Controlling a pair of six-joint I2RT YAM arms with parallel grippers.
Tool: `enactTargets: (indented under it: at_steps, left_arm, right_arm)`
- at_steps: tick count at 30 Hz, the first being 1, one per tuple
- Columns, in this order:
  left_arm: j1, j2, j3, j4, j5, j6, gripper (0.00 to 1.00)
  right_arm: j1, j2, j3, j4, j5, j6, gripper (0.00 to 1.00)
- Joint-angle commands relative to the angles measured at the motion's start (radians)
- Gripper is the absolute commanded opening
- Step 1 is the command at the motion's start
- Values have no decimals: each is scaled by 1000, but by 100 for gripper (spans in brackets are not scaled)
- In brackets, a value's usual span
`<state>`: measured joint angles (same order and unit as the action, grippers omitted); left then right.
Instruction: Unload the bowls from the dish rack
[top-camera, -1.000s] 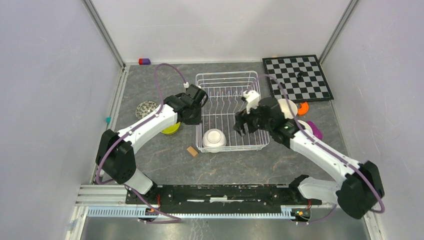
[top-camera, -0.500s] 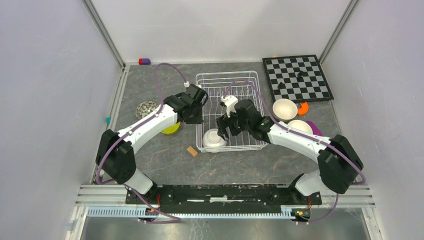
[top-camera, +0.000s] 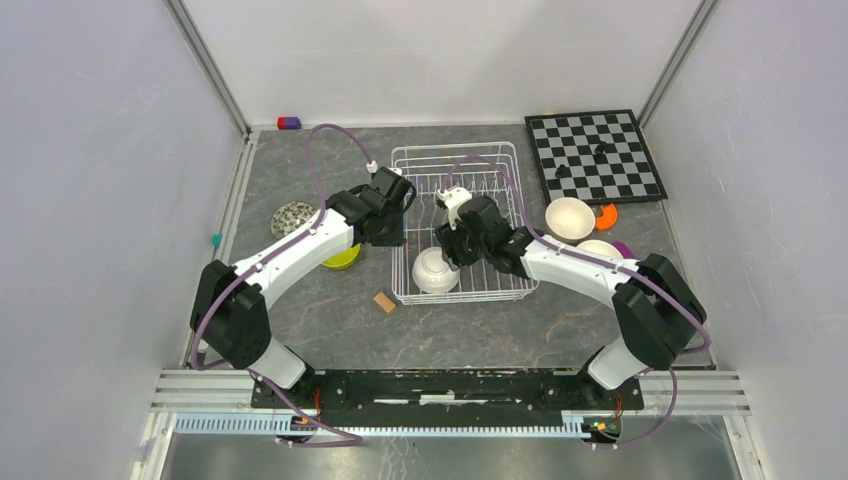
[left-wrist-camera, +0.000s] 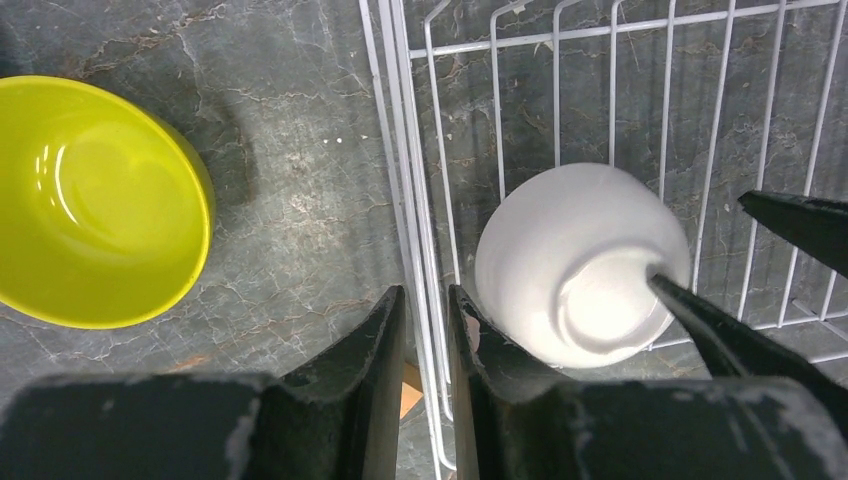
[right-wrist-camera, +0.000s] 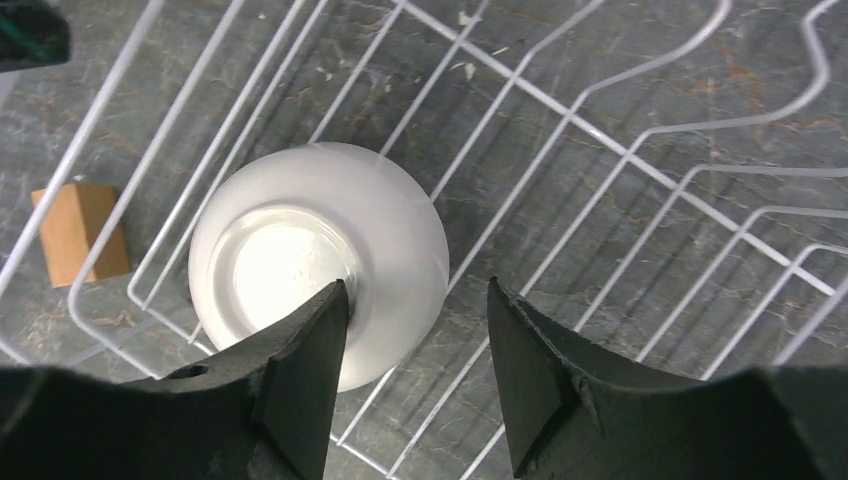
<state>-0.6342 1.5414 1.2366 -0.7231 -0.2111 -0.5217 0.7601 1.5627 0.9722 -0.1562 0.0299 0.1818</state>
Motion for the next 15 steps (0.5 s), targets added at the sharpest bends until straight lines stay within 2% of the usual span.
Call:
enactTargets:
  at_steps: [1, 7, 15]
  left_arm:
    - [-1, -48, 20, 34, -36, 9, 29]
    - [-1, -73, 38, 34, 3, 71, 29]
    - [-1, -167, -33, 153, 161, 143, 31]
  right_arm:
    - [-22, 5, -7, -30, 88, -11, 58]
    - [-32, -25, -67, 13, 51, -13, 58]
    - [-64, -83, -161, 64, 40, -7, 55]
